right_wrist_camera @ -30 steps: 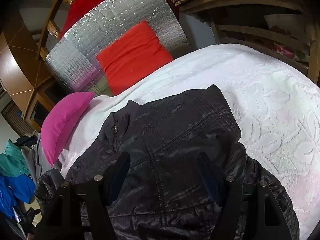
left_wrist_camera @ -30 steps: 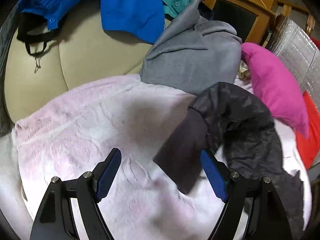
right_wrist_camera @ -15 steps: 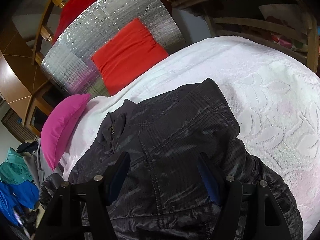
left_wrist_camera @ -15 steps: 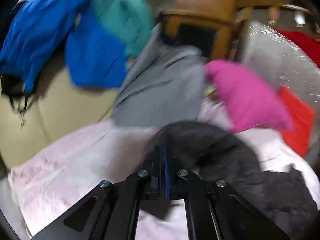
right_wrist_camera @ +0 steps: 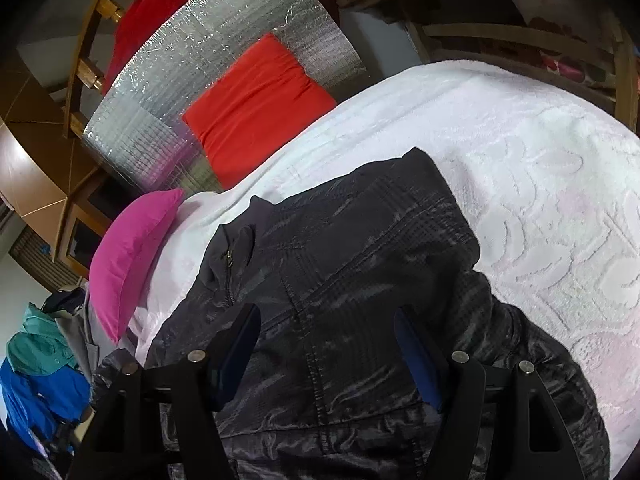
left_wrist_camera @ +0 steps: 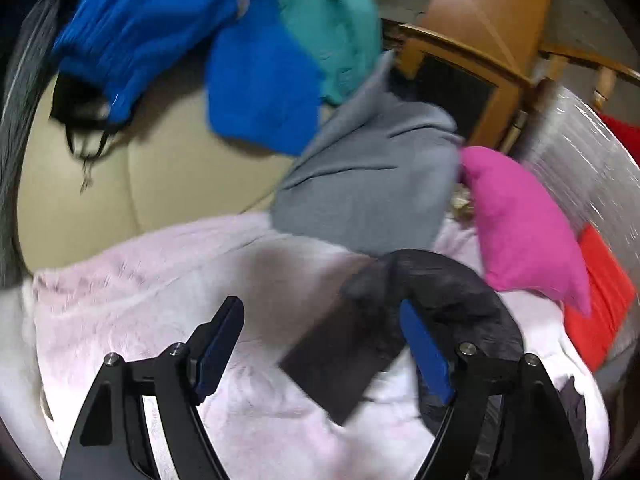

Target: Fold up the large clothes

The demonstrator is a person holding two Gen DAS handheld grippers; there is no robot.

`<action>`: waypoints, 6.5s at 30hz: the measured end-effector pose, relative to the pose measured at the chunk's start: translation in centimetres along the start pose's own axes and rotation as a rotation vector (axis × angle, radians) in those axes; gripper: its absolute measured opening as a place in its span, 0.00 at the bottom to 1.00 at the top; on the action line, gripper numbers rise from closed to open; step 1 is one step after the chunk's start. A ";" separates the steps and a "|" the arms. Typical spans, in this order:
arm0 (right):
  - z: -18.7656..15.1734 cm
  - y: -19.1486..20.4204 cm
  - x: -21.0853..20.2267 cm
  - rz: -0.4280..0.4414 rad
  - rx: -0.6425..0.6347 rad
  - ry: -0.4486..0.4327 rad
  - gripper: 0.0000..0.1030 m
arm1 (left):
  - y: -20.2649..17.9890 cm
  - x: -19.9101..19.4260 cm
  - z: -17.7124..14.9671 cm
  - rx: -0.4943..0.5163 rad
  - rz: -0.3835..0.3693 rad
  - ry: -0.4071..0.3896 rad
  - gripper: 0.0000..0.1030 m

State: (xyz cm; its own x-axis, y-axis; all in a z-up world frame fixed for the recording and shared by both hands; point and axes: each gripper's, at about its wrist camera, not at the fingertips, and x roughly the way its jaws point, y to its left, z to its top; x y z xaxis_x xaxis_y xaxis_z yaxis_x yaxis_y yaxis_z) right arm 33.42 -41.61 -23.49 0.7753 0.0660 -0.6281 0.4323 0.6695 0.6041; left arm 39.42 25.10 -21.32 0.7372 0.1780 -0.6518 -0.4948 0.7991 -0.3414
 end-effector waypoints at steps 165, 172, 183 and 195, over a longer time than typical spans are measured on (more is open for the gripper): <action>-0.4 -4.0 2.0 0.528 0.336 0.331 0.69 | -32.3 -10.7 -27.3 1.041 -0.673 0.095 0.24; -2.6 0.2 3.6 0.485 0.194 0.415 0.69 | -29.7 -12.0 -20.2 0.835 -0.745 0.054 0.23; -7.2 8.6 8.3 0.401 -0.014 0.414 0.16 | -22.7 -15.9 -11.0 0.635 -0.754 -0.112 0.23; -9.2 11.5 10.9 0.820 0.344 0.245 0.15 | -18.0 -15.9 -7.0 0.523 -0.743 -0.161 0.23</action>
State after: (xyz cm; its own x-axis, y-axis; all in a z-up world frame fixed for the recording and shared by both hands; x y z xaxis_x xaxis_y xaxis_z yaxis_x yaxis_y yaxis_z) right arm 42.60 -26.39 -27.88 0.7970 0.6039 -0.0014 -0.0661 0.0896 0.9938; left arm 33.35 3.83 -9.54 0.8564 -0.4387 -0.2723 0.3737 0.8905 -0.2594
